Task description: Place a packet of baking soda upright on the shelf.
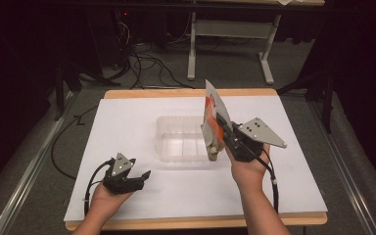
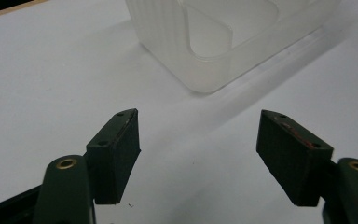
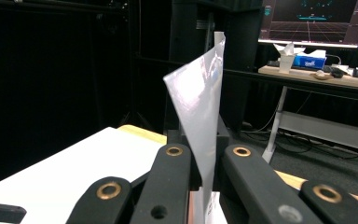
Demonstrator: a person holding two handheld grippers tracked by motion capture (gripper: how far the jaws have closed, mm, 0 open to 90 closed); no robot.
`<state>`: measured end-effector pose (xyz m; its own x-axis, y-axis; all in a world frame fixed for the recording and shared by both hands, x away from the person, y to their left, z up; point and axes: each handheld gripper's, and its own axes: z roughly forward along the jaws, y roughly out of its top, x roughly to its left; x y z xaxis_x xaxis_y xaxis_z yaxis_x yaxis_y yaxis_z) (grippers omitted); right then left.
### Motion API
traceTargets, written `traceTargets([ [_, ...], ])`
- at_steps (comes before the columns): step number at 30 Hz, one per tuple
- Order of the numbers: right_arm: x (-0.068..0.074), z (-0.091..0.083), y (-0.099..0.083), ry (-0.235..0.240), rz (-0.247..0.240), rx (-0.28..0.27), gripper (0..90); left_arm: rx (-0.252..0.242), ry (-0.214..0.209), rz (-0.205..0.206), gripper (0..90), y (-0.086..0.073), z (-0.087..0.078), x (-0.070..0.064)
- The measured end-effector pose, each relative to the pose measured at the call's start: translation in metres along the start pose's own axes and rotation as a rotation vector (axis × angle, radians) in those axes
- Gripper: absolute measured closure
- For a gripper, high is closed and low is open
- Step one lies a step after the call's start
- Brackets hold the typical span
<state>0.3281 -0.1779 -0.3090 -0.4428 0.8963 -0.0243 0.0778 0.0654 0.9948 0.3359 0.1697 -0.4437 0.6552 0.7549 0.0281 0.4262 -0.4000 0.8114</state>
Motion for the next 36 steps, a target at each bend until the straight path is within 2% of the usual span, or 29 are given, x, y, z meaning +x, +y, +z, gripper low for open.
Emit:
traceTargets([
  [8, 0.002, 0.016, 0.002, 0.013, -0.011, 0.012, 90.0, -0.002, 0.009, -0.006, 30.4, -0.004, -0.006, 0.003],
  [21, 0.006, 0.049, -0.001, 0.022, 0.010, 0.042, 90.0, -0.005, 0.025, -0.006, 30.3, -0.008, -0.012, 0.005],
  [36, 0.012, 0.081, -0.013, 0.019, -0.021, 0.100, 90.0, -0.003, 0.024, -0.002, 30.2, -0.008, -0.011, 0.005],
])
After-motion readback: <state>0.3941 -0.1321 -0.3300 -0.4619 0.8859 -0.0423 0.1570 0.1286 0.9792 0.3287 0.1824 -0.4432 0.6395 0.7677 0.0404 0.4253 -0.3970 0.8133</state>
